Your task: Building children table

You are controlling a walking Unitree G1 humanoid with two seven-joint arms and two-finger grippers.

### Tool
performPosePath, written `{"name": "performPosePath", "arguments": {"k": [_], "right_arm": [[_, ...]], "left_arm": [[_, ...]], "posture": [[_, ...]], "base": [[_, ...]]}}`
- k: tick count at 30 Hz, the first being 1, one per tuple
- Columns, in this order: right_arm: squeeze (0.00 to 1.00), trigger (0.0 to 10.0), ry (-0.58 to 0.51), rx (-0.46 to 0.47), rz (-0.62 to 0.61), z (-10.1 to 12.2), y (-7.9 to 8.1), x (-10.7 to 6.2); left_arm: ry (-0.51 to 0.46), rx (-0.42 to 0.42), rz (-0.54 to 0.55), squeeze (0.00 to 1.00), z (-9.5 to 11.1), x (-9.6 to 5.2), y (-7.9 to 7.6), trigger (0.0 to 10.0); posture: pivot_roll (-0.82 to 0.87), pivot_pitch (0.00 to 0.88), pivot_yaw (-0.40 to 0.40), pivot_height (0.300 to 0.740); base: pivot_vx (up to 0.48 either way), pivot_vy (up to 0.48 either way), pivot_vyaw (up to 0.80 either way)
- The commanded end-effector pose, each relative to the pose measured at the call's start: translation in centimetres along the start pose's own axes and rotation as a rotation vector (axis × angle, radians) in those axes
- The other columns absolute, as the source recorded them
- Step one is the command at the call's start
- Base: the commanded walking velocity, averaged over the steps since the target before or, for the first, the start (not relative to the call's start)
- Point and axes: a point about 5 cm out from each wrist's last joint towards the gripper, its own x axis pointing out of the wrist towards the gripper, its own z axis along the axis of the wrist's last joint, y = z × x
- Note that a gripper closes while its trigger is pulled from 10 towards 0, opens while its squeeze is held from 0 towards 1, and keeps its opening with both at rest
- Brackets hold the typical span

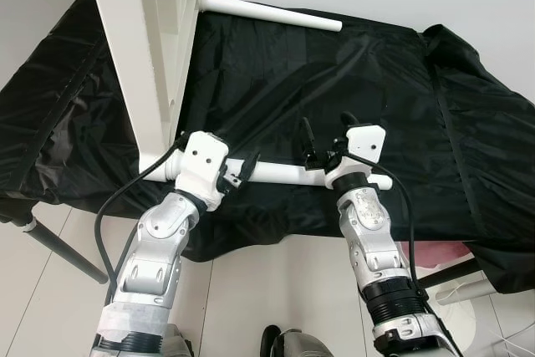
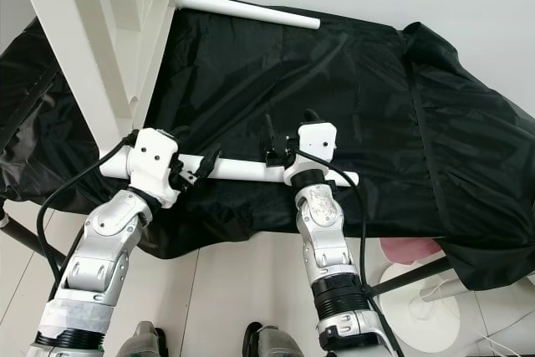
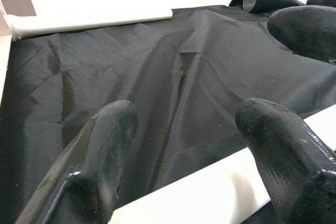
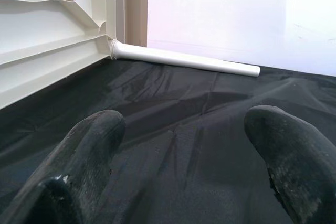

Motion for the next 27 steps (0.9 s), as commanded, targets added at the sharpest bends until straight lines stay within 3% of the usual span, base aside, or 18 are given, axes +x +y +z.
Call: {"name": "performPosePath", "arguments": {"k": [1,19,27], "right_arm": [[0.0,10.0,0.011,-0.009,-0.008,-0.49,-0.4,-0.48],[0.0,10.0,0.019,-0.012,0.01,-0.78,-0.37,-0.61],[0.0,10.0,0.019,-0.013,0.021,-0.78,-0.19,-0.66]], "left_arm": [[0.007,-0.005,0.165,0.0,-0.34,0.19,0.39,10.0],[0.006,0.002,0.181,0.0,-0.54,0.3,0.51,10.0],[0.002,0.024,0.236,0.0,-0.5,0.13,1.01,10.0]], "posture": [[0.09,0.126,-0.097,0.74],[0.1,0.11,-0.106,0.74],[0.1,0.103,-0.105,0.74]], "base": [[0.0,0.0,0.0],[0.0,-0.327,0.0],[0.0,0.0,0.0]]}}
